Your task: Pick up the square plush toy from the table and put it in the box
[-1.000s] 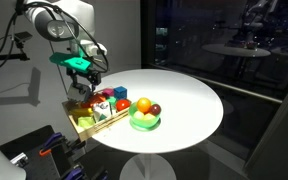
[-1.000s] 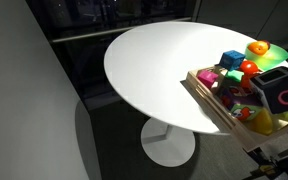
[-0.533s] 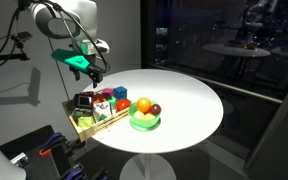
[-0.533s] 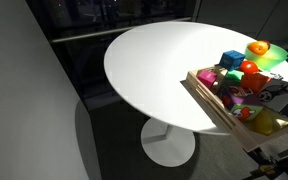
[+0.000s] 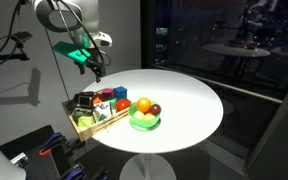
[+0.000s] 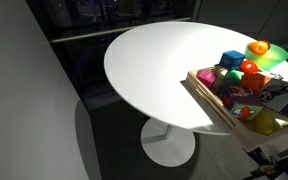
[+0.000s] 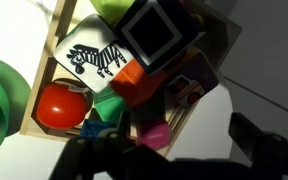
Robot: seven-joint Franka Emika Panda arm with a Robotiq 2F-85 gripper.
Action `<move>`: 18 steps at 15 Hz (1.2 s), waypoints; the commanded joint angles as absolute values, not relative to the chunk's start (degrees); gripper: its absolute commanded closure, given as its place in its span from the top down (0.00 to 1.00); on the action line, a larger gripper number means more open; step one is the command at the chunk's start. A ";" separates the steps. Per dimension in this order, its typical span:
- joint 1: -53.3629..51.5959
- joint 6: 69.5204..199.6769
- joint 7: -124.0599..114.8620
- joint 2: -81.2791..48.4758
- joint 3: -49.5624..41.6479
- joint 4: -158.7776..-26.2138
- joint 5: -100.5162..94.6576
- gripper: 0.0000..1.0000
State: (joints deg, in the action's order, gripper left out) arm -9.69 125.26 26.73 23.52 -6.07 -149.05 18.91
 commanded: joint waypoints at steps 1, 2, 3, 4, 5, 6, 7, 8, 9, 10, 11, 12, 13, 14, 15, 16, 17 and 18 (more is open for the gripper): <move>-7.85 124.10 21.11 25.29 -4.33 -147.12 17.82 1.00; -7.39 123.93 19.45 25.52 -3.79 -146.64 17.03 1.00; -6.84 123.66 17.58 25.82 -3.11 -146.12 16.05 1.00; -6.43 122.91 15.78 26.08 -2.51 -145.50 15.12 1.00; -6.00 122.04 13.81 26.23 -1.82 -144.79 13.92 1.00; -5.66 120.98 11.97 26.43 -1.21 -144.14 12.80 1.00; -5.52 119.11 10.48 26.55 -0.79 -143.31 12.01 1.00; -5.43 116.52 9.01 26.66 -0.33 -142.19 11.20 1.00; -5.45 114.41 8.11 26.76 -0.06 -141.34 10.82 1.00; -5.49 112.02 7.31 26.77 0.20 -140.29 10.52 1.00; -5.34 109.95 6.32 26.81 0.56 -139.37 10.03 1.00; -5.10 108.37 5.19 26.92 0.96 -138.57 9.43 1.00; -4.94 106.89 4.29 26.99 1.27 -137.78 8.97 1.00; -4.73 106.03 3.35 27.12 1.61 -137.29 8.40 1.00; -4.52 105.10 2.34 27.23 1.97 -136.73 7.71 1.00; -4.31 104.42 1.38 27.34 2.30 -136.29 6.95 1.00; -4.17 103.88 0.58 27.40 2.54 -135.82 6.37 1.00; -4.05 103.42 0.01 27.40 2.74 -135.47 5.89 1.00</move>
